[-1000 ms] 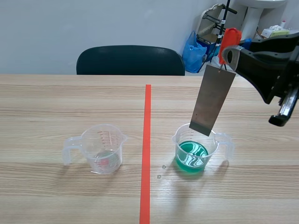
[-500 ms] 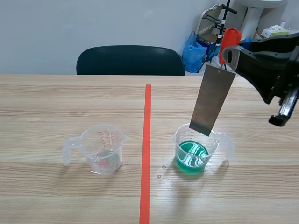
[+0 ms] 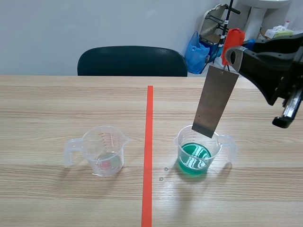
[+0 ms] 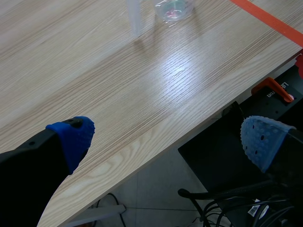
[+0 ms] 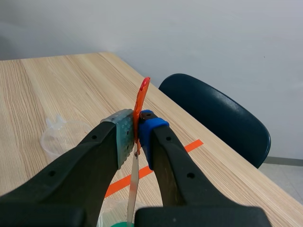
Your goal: Do the redox reaction experiment
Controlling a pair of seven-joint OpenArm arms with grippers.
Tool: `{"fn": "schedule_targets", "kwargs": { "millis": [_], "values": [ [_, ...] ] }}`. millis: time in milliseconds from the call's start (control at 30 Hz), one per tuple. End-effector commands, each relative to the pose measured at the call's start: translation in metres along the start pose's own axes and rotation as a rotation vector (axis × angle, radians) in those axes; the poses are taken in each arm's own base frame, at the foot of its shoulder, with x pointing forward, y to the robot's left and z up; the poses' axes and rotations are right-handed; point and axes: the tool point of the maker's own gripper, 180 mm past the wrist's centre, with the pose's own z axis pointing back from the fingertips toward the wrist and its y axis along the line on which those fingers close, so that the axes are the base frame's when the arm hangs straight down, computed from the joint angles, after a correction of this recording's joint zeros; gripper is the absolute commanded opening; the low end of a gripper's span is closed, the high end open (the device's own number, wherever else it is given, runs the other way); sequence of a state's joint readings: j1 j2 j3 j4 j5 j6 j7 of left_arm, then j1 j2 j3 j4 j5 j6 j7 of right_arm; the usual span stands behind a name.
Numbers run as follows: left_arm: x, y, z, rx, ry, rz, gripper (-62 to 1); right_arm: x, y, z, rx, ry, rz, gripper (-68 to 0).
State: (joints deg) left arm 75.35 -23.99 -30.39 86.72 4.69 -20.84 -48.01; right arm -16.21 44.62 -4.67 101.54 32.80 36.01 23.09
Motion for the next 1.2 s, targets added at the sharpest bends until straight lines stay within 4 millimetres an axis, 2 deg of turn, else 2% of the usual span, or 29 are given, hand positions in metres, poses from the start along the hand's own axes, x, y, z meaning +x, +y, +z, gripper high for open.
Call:
{"fn": "schedule_targets", "kwargs": {
  "millis": [0, 900, 1167],
  "values": [
    [0.004, 0.0, -0.001, 0.006, -0.016, 0.007, 1.4, 0.013, -0.003, -0.002, 0.004, -0.034, 0.023, -66.9],
    [0.002, 0.0, -0.001, 0.005, -0.008, 0.008, 1.4, 0.012, -0.003, -0.002, 0.002, -0.035, 0.018, -66.9],
    [0.003, -0.001, -0.001, 0.002, -0.01, 0.014, 1.4, 0.001, -0.003, -0.001, -0.014, -0.015, 0.019, -66.9]
  ]
}}
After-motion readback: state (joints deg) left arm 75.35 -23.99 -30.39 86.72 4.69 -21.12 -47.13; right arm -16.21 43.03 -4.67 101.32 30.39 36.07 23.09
